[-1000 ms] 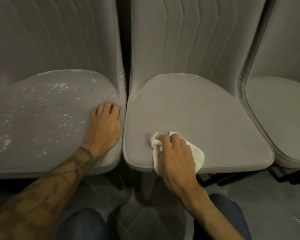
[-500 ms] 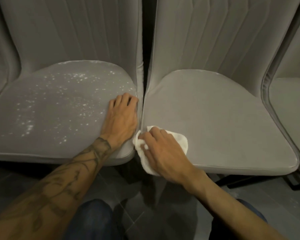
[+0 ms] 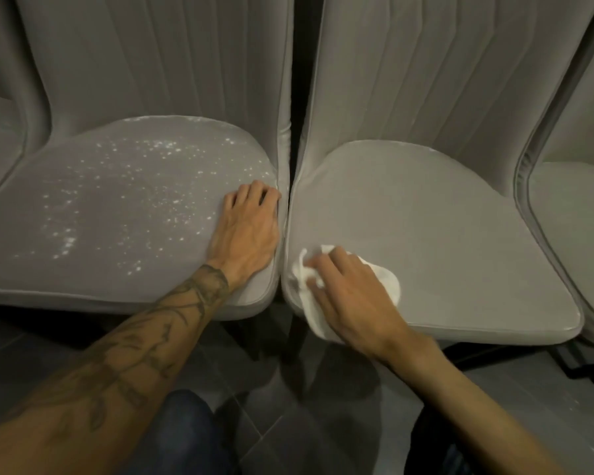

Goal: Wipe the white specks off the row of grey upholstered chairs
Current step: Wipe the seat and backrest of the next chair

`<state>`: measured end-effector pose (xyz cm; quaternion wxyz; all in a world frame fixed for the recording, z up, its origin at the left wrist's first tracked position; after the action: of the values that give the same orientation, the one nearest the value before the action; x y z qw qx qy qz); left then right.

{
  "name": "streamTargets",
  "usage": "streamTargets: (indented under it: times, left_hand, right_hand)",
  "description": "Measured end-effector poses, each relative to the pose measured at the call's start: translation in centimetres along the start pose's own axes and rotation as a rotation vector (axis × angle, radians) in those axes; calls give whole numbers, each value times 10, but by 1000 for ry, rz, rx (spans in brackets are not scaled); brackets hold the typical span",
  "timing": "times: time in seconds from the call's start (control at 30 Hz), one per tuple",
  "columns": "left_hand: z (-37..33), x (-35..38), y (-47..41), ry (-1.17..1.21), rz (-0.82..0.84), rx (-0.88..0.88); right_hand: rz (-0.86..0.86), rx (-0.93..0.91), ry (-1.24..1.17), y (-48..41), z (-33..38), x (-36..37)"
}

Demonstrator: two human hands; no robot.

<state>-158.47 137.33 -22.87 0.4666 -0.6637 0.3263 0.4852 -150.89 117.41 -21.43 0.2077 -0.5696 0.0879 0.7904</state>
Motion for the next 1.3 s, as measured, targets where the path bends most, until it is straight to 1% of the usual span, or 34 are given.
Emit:
streamTargets:
  times: [0.1,0.17,0.27,0.3,0.37,0.43,0.53,0.6,0.67,0.73,0.8,0.87,0.93,0.97,1.0,1.07,1.13,1.2,1.27,1.3]
  left_hand:
    - [-1,-2,0,11,34,16]
    - [0,1,-1,-15,28,18]
    - [3,6,-2,-73,-38,28]
    - [3,6,-3,-80,-52,30]
    - [2,6,-3,-84,-58,18]
    - [0,5,-4,-77,-49,24]
    - [-2,3,-3,-77,-58,50]
    - [-2,1,-2,-59,-68,51]
    - [-3,-1,-2,-47,-75,34]
    - [-4,-2,-3,-73,-65,20]
    - [-6,-3,-3,-87,-48,0]
    - [-8,-4,-3,-105,-30,-16]
    - [-9,-6,-4,-117,-11,-26]
    - [-9,-7,-3,-114,0,-27]
    - [-9,-6,-3,-108,18,-25]
    - [-4,-3,-2,-100,56,-20]
    - [-4,-2,-3,-92,68,-33]
    - [-6,-3,-4,-77,57,-52]
    - [-12,-8,-5,-79,56,-56]
    - [-12,-7,-4,-84,56,-69]
  right_hand:
    - [-66,63,67,-33,32,15]
    - [-67,55,115,-22,38,21]
    - [-13,7,70,24,19,14]
    - [-5,28,63,34,10,9]
    - [-45,126,81,35,-2,4]
    - [-107,193,117,25,2,5]
    - [-123,144,126,22,4,11]
    - [-133,147,104,35,-24,5]
    - [-194,245,113,53,-70,-13]
    - [-257,378,206,72,-122,-38]
    - [-277,498,273,91,-177,-63]
    - [-322,674,188,99,-221,-85]
    - [-408,822,117,92,-233,-90]
    - [-401,830,136,84,-227,-86]
    - [-381,778,152,79,-218,-78]
    - [-333,583,156,77,-201,-63]
    - [-300,500,169,82,-215,-66]
    - [-289,583,185,77,-243,-83]
    - [-299,691,84,63,-266,-100]
    - [-292,710,47,57,-271,-105]
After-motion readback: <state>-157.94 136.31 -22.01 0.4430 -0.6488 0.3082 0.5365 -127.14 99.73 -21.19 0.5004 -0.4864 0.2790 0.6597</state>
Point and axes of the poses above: each hand's wrist, its own y-axis away from the middle knuckle, its own x-axis out of the palm, z = x × y, the point moved 2 cm from there along -y, towards the middle knuckle, and after that the axes turned 12 degrees about x, right-handed, at the moved point
